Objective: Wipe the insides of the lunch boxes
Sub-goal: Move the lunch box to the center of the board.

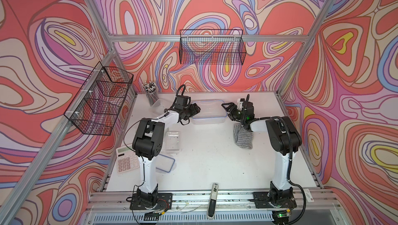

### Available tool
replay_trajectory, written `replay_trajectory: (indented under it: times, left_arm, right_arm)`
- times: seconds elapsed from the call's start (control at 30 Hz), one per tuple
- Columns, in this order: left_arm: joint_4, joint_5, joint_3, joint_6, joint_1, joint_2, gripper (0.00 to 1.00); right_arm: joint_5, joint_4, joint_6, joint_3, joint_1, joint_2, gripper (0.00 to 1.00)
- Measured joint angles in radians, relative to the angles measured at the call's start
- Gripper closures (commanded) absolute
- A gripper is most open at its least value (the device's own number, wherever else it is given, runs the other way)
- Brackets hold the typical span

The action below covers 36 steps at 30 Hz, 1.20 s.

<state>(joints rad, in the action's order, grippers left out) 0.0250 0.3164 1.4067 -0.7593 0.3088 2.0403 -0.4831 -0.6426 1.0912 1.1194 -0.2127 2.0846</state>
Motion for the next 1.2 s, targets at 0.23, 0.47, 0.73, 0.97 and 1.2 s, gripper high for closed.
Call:
replay_trajectory:
  times: [0.23,0.47,0.73,0.97,1.2]
  left_arm:
    - [0.018,0.019,0.000,0.013,-0.012,0.000,0.11]
    - [0.053,0.023,0.000,0.036,-0.039,-0.014,0.11]
    - [0.177,-0.065,0.019,0.109,-0.071,-0.088,0.22]
    - [0.262,-0.105,0.109,0.184,-0.040,-0.154,0.30]
    - [0.392,-0.161,0.281,0.310,0.087,-0.132,0.32]
  right_arm:
    - [-0.011,0.009,0.002,-0.073,0.012,-0.022,0.01]
    - [-0.002,0.014,-0.027,-0.099,0.025,-0.100,0.01]
    - [0.023,0.002,-0.038,-0.115,0.036,-0.143,0.09]
    - [0.042,-0.154,0.087,-0.164,0.037,-0.089,0.18]
    - [0.056,-0.338,0.216,-0.171,0.036,0.019,0.20]
